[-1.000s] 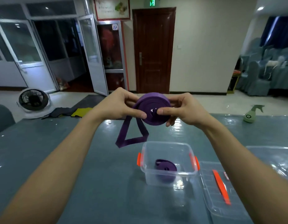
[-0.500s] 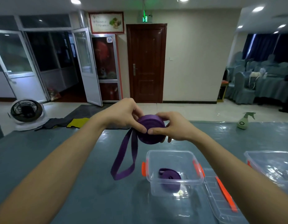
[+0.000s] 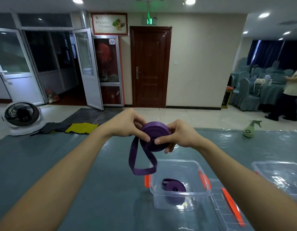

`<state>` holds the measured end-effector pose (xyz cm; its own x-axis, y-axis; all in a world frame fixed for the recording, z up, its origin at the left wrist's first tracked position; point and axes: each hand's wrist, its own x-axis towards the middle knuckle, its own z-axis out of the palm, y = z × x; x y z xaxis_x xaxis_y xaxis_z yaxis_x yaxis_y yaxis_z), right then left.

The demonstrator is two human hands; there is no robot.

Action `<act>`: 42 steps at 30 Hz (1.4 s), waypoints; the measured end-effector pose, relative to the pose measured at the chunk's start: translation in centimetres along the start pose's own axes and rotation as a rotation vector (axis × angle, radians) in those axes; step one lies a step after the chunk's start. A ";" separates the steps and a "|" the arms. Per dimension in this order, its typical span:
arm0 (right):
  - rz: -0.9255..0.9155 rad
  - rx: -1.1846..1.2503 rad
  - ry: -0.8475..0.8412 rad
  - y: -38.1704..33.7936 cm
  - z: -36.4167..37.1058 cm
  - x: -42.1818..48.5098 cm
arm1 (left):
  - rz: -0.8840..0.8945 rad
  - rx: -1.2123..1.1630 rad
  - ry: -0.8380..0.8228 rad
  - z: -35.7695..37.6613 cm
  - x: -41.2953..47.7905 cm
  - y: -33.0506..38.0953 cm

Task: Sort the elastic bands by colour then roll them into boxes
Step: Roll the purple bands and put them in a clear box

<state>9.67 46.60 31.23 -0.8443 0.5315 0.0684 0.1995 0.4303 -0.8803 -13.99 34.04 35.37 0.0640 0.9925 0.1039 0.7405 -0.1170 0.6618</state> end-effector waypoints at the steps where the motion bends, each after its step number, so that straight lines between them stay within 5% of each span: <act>1: -0.002 0.003 -0.018 0.3 0.0 0.0 | -0.006 -0.003 -0.005 0.2 0.2 -0.2; 16: 0.008 -0.222 -0.024 2.1 1.5 1.2 | -0.043 0.319 -0.188 0.1 2.0 1.1; 23: -0.593 -1.088 0.380 5.9 4.6 0.2 | -0.106 0.156 -0.196 -0.6 2.2 -0.1; 29: -0.703 -1.053 0.521 6.7 4.8 1.4 | -0.092 -0.079 -0.140 0.0 2.2 -2.9; 35: -0.578 -0.966 0.652 9.3 4.6 1.4 | -0.228 -0.156 -0.232 6.6 -2.5 -13.7; 42: -0.498 -0.913 0.658 10.5 4.2 1.6 | -0.294 -0.256 0.191 11.6 -4.2 -18.6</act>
<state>8.34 48.91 20.11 -0.5689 0.3162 0.7592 0.4254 0.9032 -0.0574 -20.25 32.49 13.97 -0.2673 0.9636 0.0028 0.5170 0.1410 0.8443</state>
